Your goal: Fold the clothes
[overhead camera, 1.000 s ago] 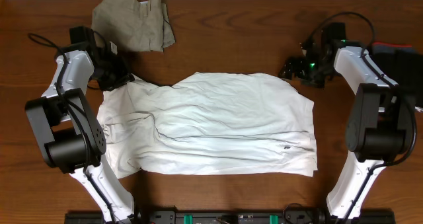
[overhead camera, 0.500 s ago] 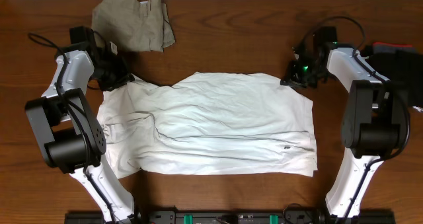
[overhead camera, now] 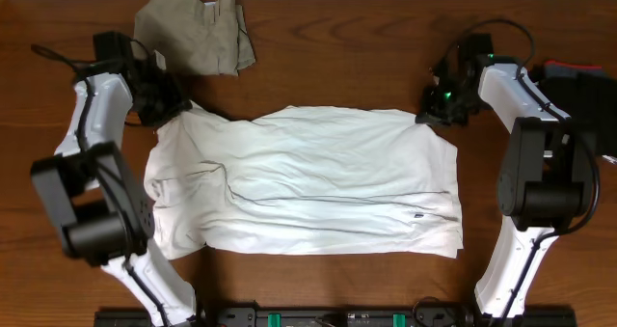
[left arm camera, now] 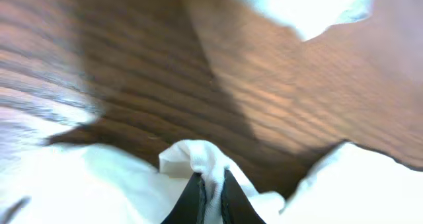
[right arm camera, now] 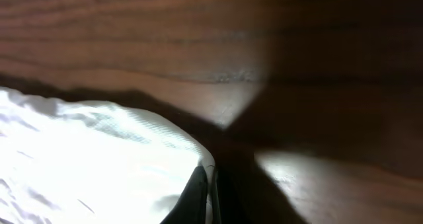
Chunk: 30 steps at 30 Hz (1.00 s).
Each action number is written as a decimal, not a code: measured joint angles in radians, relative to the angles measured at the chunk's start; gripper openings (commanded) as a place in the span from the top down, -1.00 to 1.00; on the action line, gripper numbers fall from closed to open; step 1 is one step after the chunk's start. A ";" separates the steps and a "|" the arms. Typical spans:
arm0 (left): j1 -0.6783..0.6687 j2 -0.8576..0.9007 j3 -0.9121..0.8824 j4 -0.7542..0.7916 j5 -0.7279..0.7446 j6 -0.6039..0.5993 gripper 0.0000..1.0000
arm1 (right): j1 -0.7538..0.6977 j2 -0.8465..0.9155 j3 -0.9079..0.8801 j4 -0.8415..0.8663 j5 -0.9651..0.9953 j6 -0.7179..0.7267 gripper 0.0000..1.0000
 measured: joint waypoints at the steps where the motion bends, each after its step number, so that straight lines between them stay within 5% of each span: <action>1: 0.000 -0.023 0.000 -0.005 0.000 0.000 0.88 | 0.000 -0.005 0.010 -0.013 0.008 0.000 0.97; 8: 0.000 -0.166 0.002 -0.093 0.003 -0.001 0.88 | 0.000 -0.082 0.037 -0.098 0.069 0.000 0.98; 21: 0.000 -0.167 0.003 -0.327 -0.007 -0.001 0.88 | 0.000 -0.129 0.039 -0.324 0.209 0.001 0.97; 30: 0.000 -0.167 0.003 -0.480 -0.171 -0.040 0.88 | 0.000 -0.133 0.039 -0.495 0.233 0.018 0.97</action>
